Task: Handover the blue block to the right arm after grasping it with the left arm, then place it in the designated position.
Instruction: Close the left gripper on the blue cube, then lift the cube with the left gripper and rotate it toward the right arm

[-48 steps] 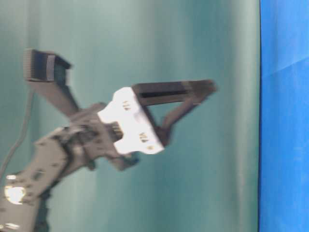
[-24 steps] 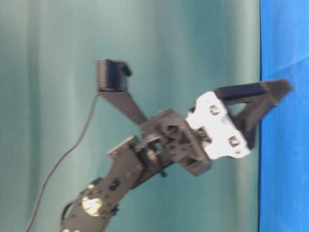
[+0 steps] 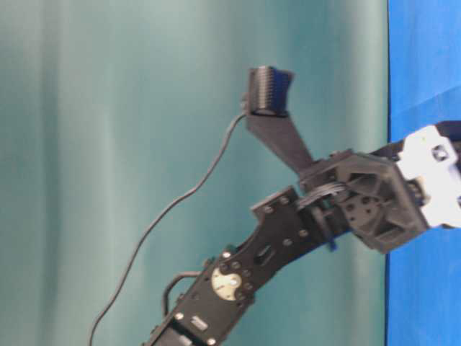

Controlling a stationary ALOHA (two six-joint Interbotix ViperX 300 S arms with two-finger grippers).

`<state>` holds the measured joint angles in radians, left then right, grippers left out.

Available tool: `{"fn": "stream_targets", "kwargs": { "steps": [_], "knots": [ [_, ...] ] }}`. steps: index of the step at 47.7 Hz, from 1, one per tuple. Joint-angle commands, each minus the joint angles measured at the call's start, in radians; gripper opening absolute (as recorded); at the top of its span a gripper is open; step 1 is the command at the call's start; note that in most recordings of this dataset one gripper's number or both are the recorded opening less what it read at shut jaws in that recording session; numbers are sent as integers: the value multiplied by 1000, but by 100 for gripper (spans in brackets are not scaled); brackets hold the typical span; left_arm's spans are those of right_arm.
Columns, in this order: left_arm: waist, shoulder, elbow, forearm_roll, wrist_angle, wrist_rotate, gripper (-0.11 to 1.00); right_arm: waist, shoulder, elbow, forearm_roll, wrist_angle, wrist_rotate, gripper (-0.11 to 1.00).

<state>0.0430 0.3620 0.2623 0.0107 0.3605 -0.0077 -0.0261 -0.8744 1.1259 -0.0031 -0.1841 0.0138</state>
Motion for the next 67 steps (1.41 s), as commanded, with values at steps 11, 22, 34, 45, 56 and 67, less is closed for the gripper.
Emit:
{"fn": "stream_targets", "kwargs": {
  "steps": [11, 22, 34, 45, 56, 67],
  "knots": [
    [-3, 12, -5, 2, -26, 2, 91, -2, 14, -18, -2, -9, -2, 96],
    [-3, 12, 6, 2, -17, 3, 91, -2, 14, -18, 0, -11, -2, 96],
    [-3, 14, 0, 2, -14, 5, 90, -2, 14, -18, 0, -11, -2, 96],
    [-3, 9, 5, 0, -12, 55, 47, -2, 14, -20, 0, -12, -2, 96],
    [-3, 9, -2, 2, 8, 74, 46, -2, 14, -20, 0, -11, 0, 96],
    [-3, 5, -6, 0, 12, 71, 46, -2, 14, -20, 2, -11, 2, 96]
  ]
}}
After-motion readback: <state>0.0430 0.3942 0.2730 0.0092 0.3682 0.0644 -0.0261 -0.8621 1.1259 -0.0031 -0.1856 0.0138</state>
